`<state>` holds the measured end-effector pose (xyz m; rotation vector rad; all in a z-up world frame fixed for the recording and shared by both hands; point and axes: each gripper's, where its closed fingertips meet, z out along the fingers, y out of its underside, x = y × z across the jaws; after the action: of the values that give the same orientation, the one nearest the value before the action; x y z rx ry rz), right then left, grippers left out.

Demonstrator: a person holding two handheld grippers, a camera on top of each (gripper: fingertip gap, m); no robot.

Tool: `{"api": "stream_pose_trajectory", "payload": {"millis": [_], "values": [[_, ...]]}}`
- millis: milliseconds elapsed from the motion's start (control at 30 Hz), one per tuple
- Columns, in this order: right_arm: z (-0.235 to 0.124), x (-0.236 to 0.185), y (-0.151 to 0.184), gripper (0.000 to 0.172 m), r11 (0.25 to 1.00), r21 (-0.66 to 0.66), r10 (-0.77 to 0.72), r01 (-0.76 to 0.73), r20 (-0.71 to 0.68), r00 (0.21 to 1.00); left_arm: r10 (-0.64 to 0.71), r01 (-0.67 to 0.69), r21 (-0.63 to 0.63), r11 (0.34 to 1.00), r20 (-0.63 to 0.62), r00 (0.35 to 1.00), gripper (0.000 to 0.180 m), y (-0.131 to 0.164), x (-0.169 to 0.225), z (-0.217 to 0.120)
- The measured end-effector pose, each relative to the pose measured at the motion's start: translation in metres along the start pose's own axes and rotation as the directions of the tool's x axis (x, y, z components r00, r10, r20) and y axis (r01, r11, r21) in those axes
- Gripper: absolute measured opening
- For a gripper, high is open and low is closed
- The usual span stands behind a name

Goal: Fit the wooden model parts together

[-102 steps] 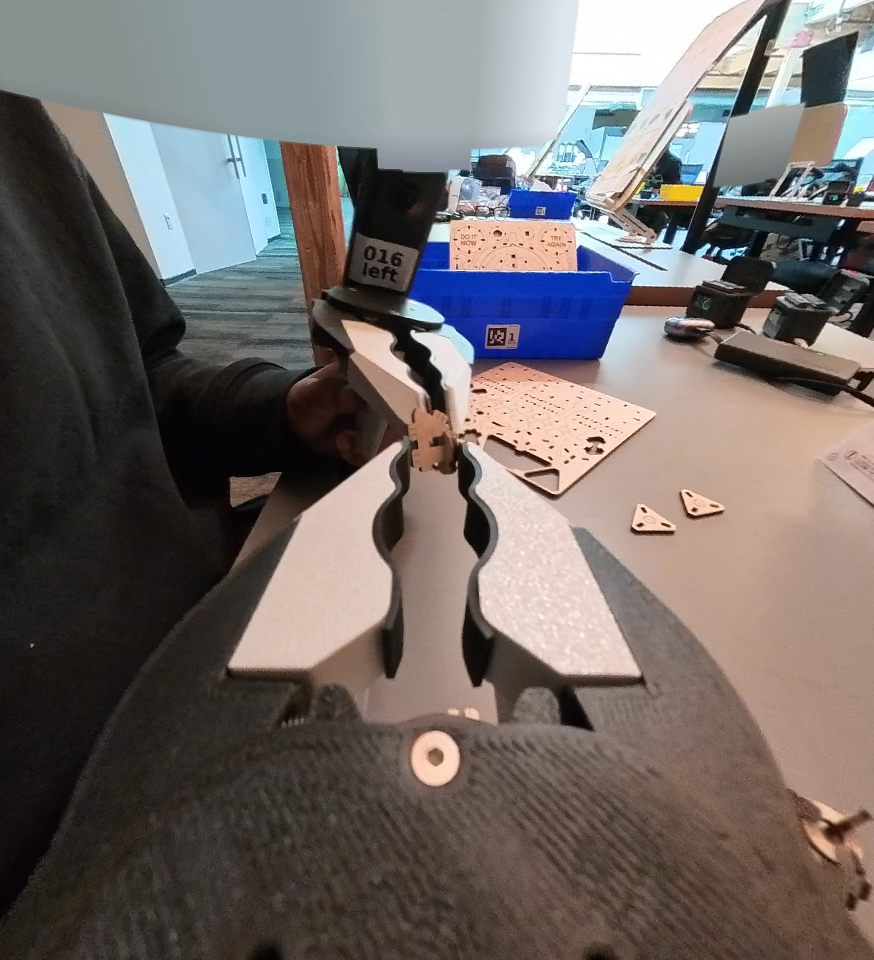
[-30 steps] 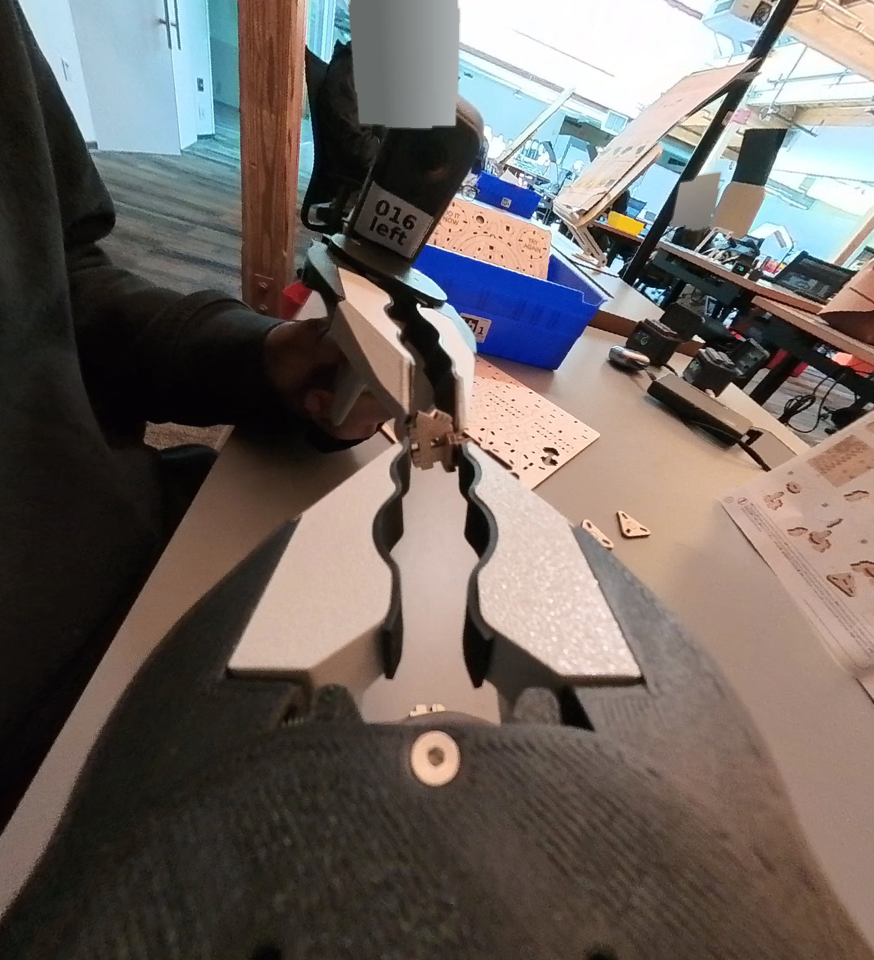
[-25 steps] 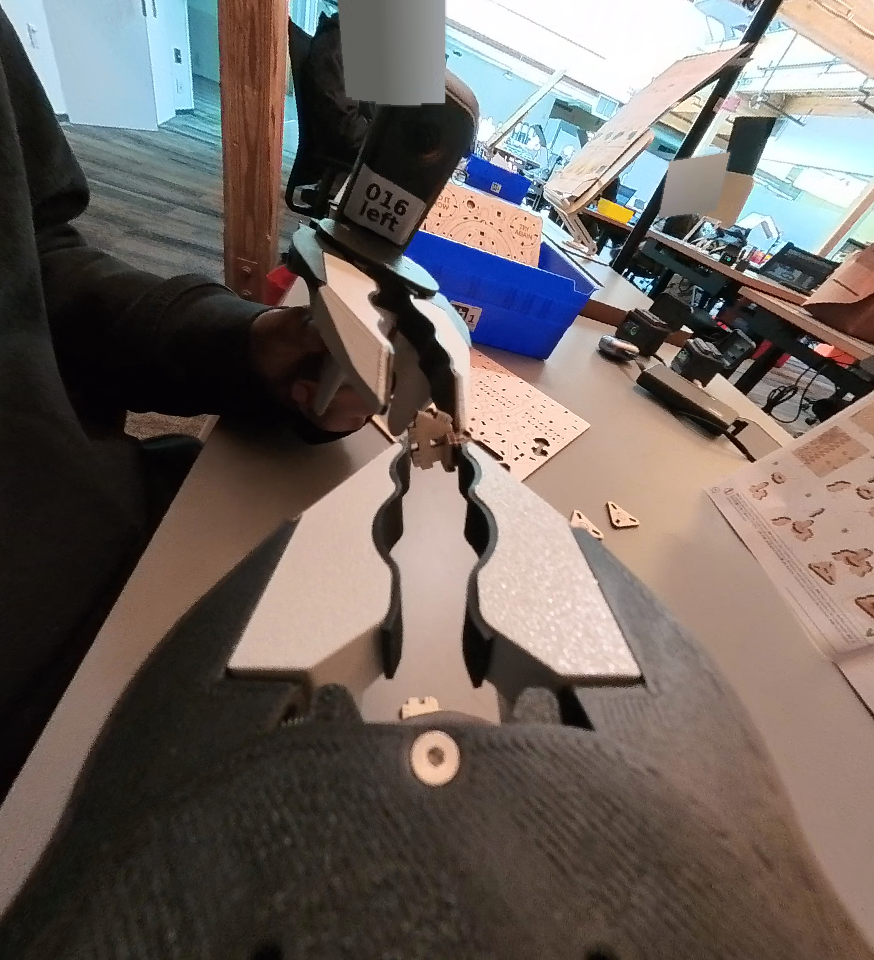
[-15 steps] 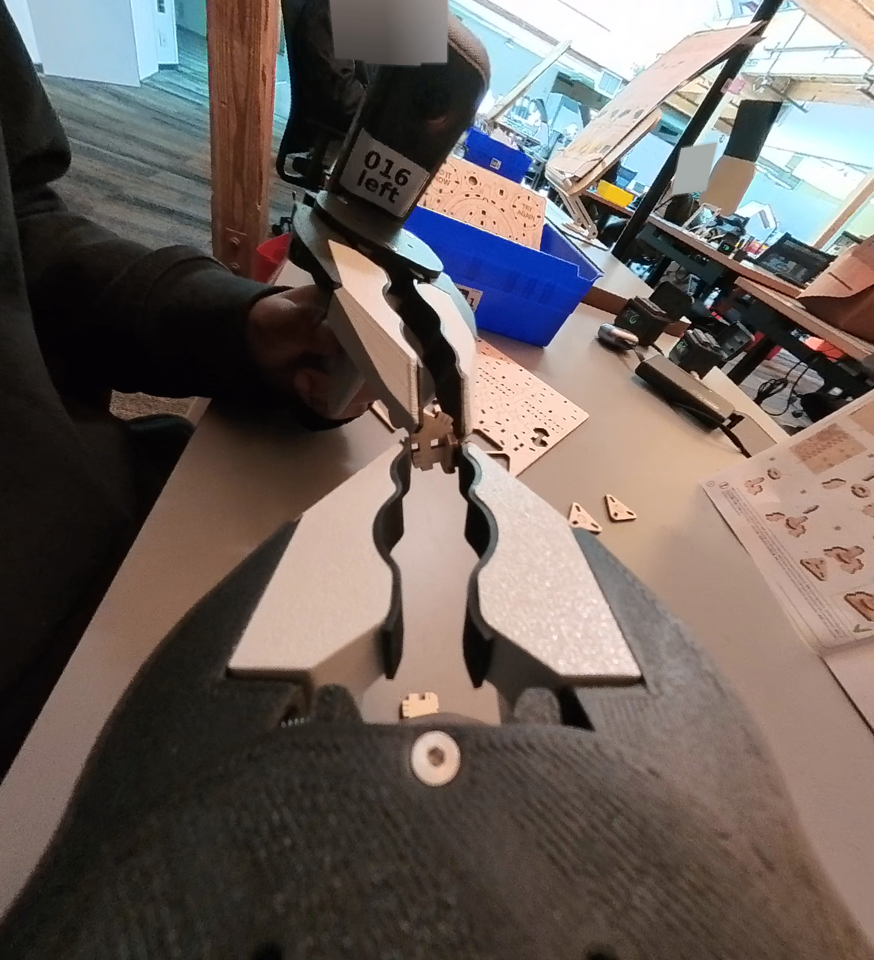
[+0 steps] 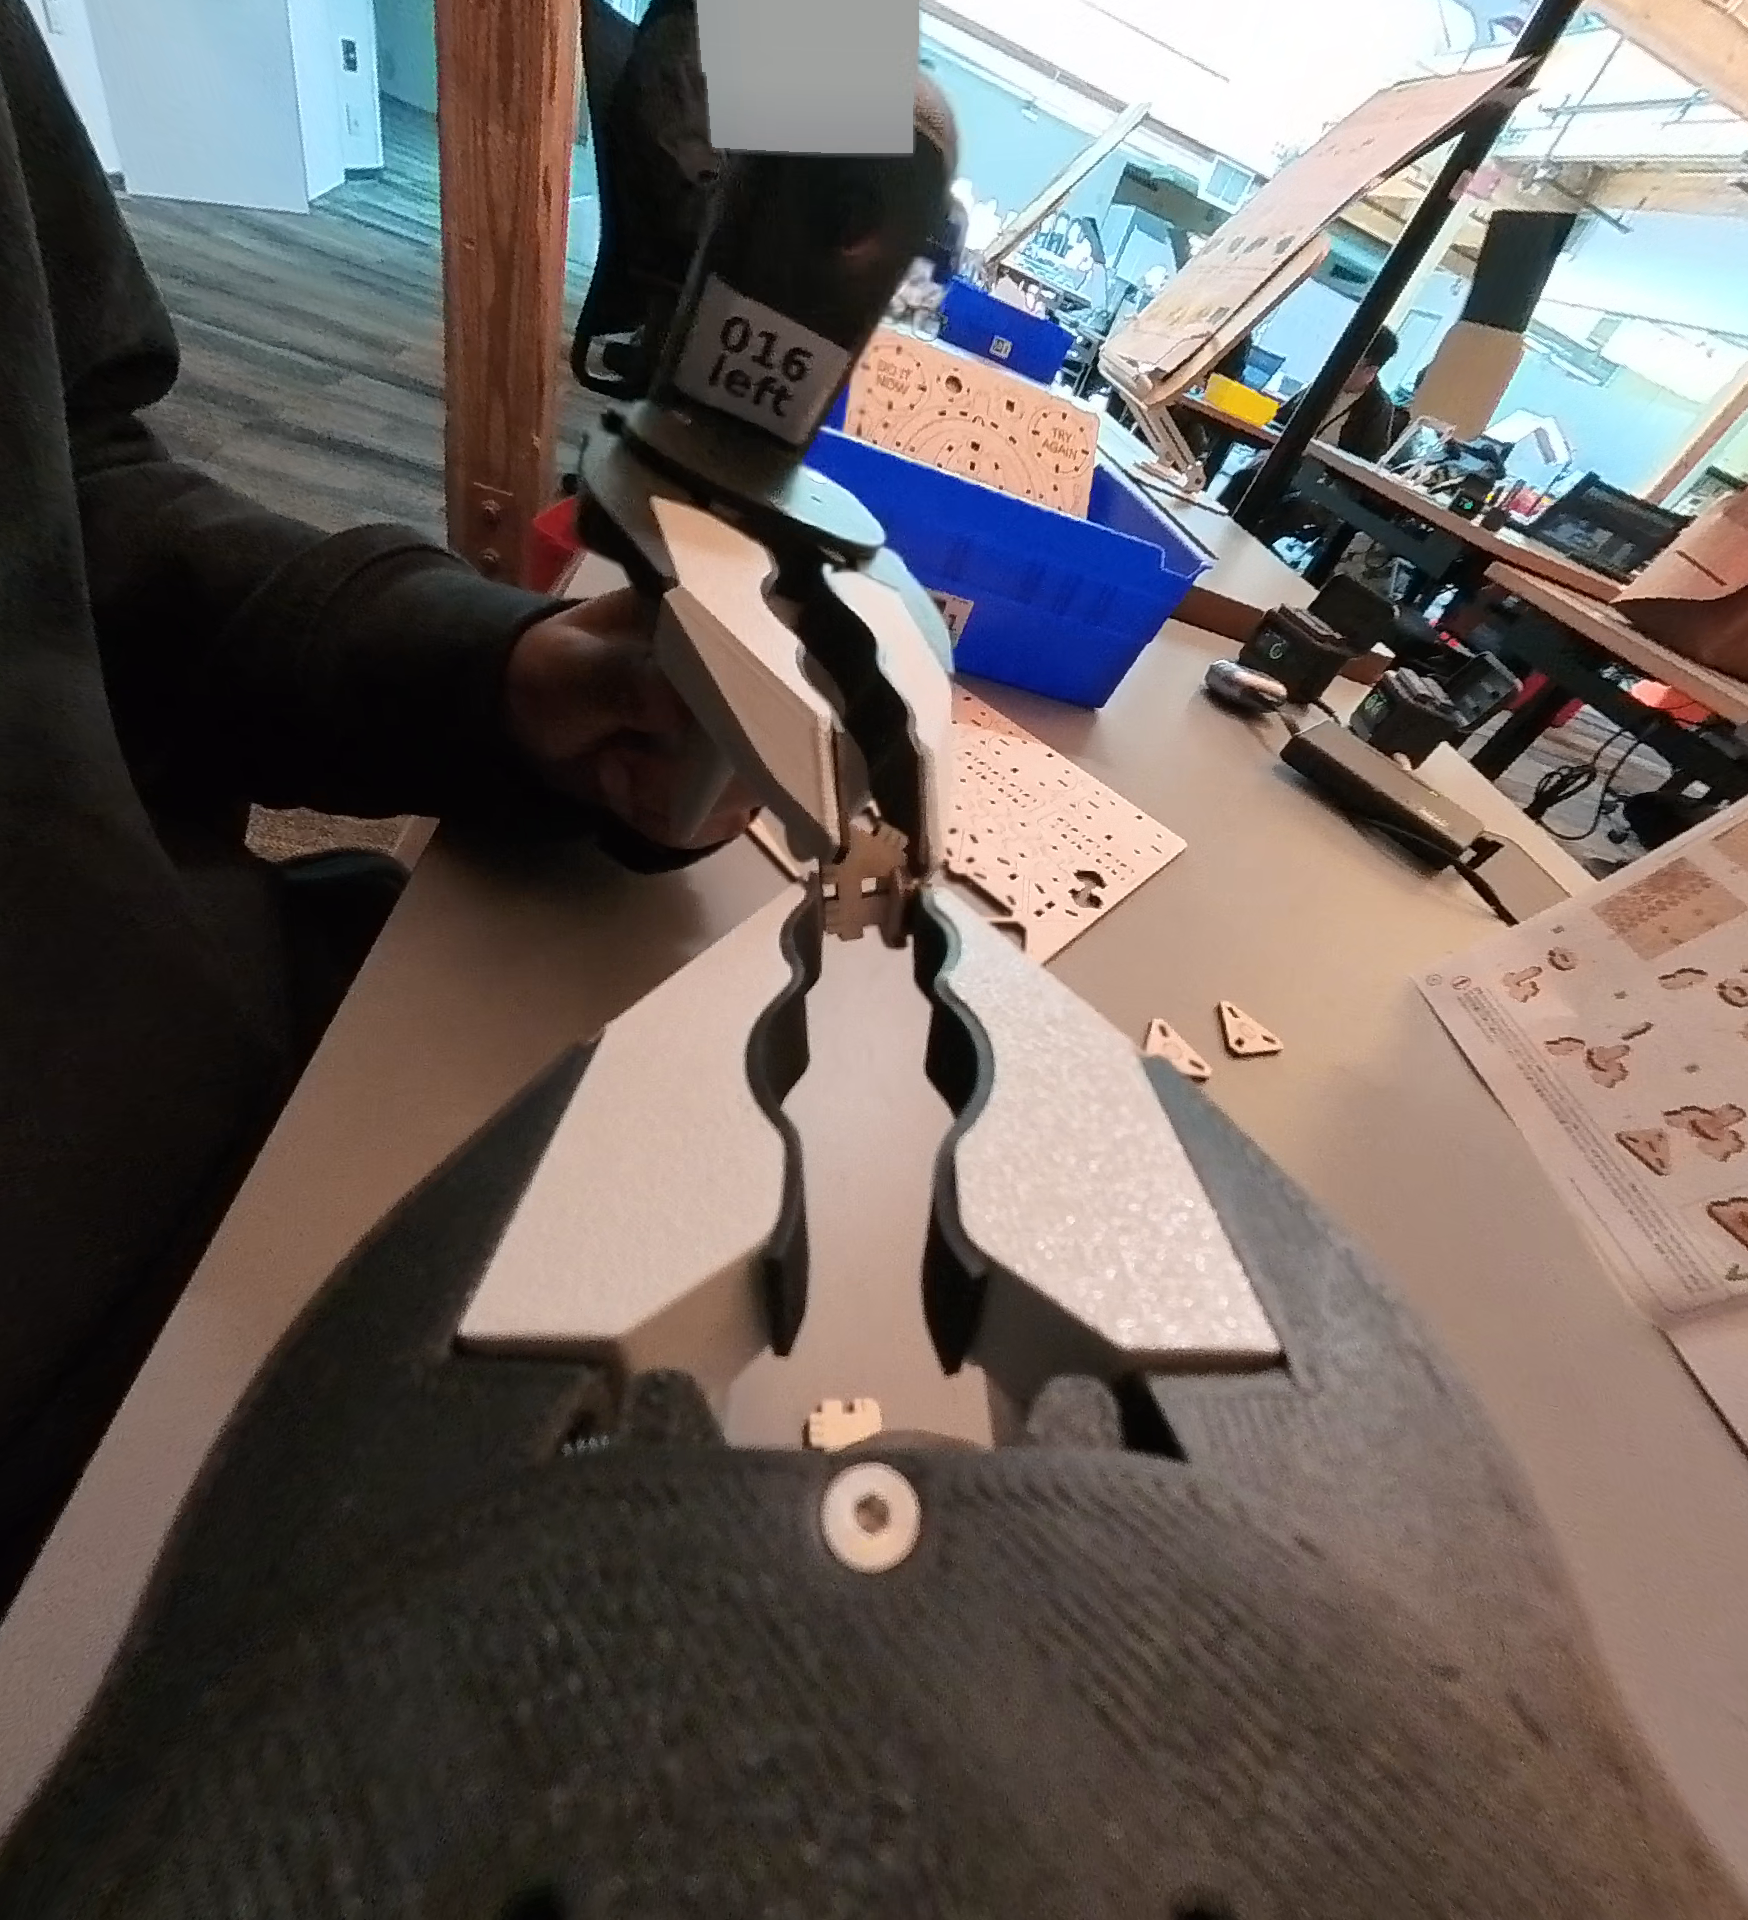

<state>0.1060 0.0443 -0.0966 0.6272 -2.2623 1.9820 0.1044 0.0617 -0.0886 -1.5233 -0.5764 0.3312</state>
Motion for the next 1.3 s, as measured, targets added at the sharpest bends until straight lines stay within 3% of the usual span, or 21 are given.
{"api": "stream_pose_trajectory", "payload": {"millis": [100, 400, 767, 1000, 1300], "values": [[0.0, 0.002, -0.002, 0.015, 1.0, 0.011, -0.022, 0.023, -0.03, 0.999, 0.08, -0.081, 0.009, 0.997, 0.06, 0.995, 0.016, -0.002, -0.002, 0.0], [-0.001, 0.003, -0.003, 0.016, 0.998, 0.02, -0.053, 0.054, -0.06, 0.997, 0.127, -0.127, -0.009, 0.992, 0.117, 0.985, 0.025, -0.001, -0.007, -0.001], [-0.001, 0.003, -0.005, 0.016, 0.999, 0.031, -0.041, 0.043, -0.058, 0.997, 0.219, -0.216, -0.034, 0.976, 0.151, 0.964, 0.016, -0.002, -0.004, -0.002], [-0.001, -0.003, -0.002, 0.017, 0.998, 0.035, 0.048, -0.048, 0.017, 0.999, 0.169, -0.162, -0.068, 0.984, 0.108, 0.98, 0.013, 0.005, -0.004, -0.001], [-0.005, -0.007, 0.005, 0.015, 0.978, -0.012, 0.21, -0.211, 0.131, 0.969, 0.208, -0.197, -0.112, 0.974, 0.099, 0.973, 0.013, 0.013, -0.002, 0.003]]}}
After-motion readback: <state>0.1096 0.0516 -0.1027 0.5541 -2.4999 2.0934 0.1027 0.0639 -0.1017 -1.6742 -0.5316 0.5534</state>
